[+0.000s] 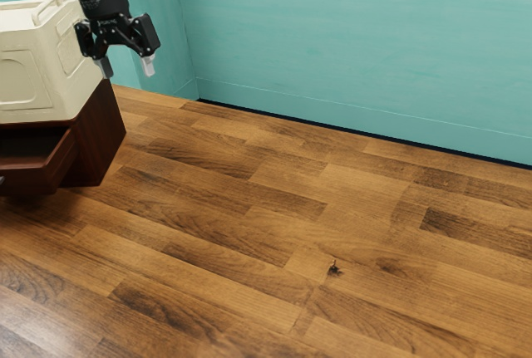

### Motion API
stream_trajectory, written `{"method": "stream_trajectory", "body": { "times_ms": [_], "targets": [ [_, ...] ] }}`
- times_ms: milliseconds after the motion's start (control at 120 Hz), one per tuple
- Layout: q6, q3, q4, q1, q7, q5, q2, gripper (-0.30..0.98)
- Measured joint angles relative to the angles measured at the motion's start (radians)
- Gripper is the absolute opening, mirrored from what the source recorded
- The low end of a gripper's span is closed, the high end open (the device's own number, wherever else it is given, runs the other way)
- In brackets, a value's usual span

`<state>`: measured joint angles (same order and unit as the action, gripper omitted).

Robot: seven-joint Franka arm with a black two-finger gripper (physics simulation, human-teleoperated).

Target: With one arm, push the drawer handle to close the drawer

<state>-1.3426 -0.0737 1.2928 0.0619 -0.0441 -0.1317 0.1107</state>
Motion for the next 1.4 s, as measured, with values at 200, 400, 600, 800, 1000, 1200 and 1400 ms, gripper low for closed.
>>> {"method": "stream_trajectory", "body": {
  "times_ms": [200, 400, 600, 800, 1000, 1200, 1400],
  "targets": [
    [-0.052, -0.032, 0.114, -0.011, -0.012, 0.002, -0.017, 0.69],
    [-0.155, 0.043, 0.662, 0.061, -0.022, 0.02, -0.465, 0.68],
    [-0.138, 0.254, 0.94, 0.487, -0.048, -0.034, -0.767, 0.61],
    [-0.112, 0.227, 0.98, 0.672, 0.022, 0.076, -0.806, 0.34],
    [-0.283, 0.033, 1.024, 0.677, 0.181, 0.241, -0.661, 0.13],
    [-0.497, -0.075, 1.065, 0.677, 0.37, 0.333, -0.536, 0.06],
    [-0.708, -0.142, 1.058, 0.679, 0.535, 0.333, -0.38, 0.02]
  ]
}}
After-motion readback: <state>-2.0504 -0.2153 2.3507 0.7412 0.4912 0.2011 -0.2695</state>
